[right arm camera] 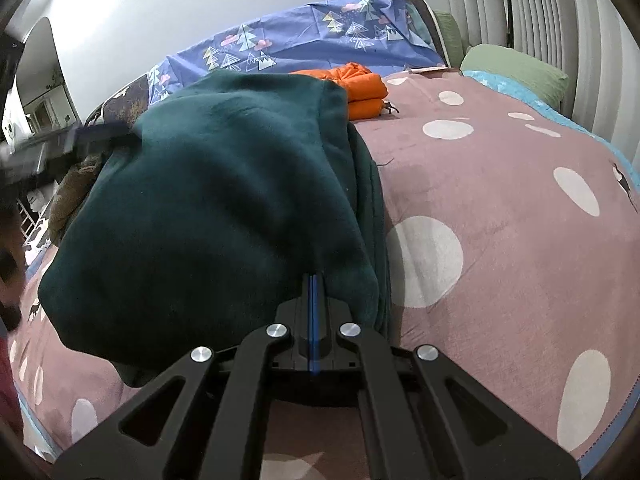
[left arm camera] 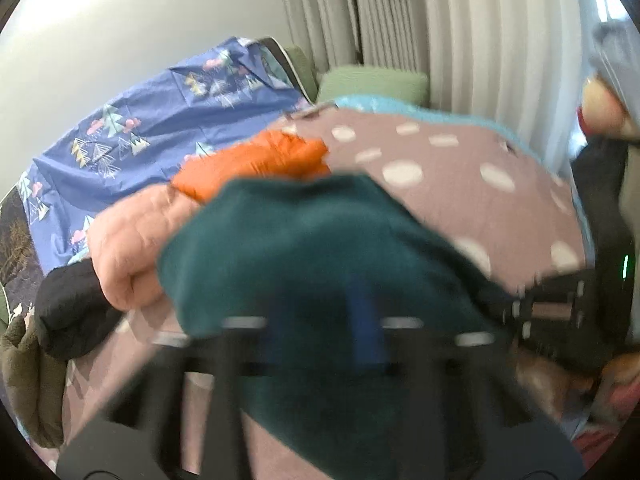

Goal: Fold large clothes

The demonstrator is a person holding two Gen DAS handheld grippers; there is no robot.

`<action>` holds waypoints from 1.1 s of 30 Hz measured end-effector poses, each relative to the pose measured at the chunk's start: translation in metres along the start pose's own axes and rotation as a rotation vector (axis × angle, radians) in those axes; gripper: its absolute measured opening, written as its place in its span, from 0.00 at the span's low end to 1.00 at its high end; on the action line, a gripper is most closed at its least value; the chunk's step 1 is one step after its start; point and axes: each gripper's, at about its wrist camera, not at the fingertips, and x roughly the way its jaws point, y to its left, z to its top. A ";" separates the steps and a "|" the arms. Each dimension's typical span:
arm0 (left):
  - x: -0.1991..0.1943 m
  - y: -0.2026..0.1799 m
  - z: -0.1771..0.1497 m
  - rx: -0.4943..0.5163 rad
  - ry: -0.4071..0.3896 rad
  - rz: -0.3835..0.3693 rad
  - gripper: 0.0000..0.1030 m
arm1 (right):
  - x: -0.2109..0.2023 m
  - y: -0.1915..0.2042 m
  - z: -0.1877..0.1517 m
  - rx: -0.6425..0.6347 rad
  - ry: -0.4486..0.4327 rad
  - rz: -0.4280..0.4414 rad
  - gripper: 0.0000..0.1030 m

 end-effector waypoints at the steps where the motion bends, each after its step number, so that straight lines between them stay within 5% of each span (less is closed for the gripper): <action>1: 0.000 0.005 0.012 -0.009 -0.027 -0.011 0.08 | 0.000 0.000 0.000 -0.001 -0.001 0.000 0.00; 5: 0.033 0.018 0.040 -0.005 -0.012 -0.021 0.09 | 0.000 -0.002 0.000 0.008 -0.003 0.007 0.00; 7: 0.100 0.022 0.024 0.016 0.139 0.014 0.10 | 0.001 -0.002 -0.001 0.009 -0.005 0.008 0.00; 9: 0.140 0.023 0.006 0.039 0.196 0.106 0.09 | 0.005 -0.001 0.000 0.007 -0.005 0.027 0.00; 11: 0.140 0.029 0.012 -0.007 0.203 0.065 0.09 | 0.005 0.001 0.002 0.005 -0.004 0.004 0.00; 18: 0.117 0.017 0.033 0.066 0.185 0.080 0.10 | 0.002 -0.002 -0.004 0.012 -0.011 0.007 0.00; 19: 0.113 0.015 0.040 0.076 0.173 0.066 0.13 | 0.001 -0.001 -0.004 0.013 -0.010 0.009 0.00; 21: 0.106 0.008 0.057 0.100 0.149 0.004 0.35 | 0.000 -0.001 -0.005 0.025 -0.006 0.019 0.00; 23: 0.111 -0.009 0.070 0.168 0.143 -0.022 0.35 | 0.000 -0.001 -0.004 0.029 -0.003 0.019 0.00; 24: 0.120 -0.016 0.073 0.196 0.158 -0.029 0.37 | 0.000 -0.001 -0.003 0.028 -0.002 0.020 0.00; 27: 0.200 -0.022 0.053 0.244 0.379 0.018 0.42 | 0.003 -0.001 -0.002 0.026 -0.010 0.018 0.00; 33: 0.201 -0.017 0.055 0.207 0.356 0.073 0.44 | 0.004 -0.002 0.000 0.022 -0.010 0.013 0.00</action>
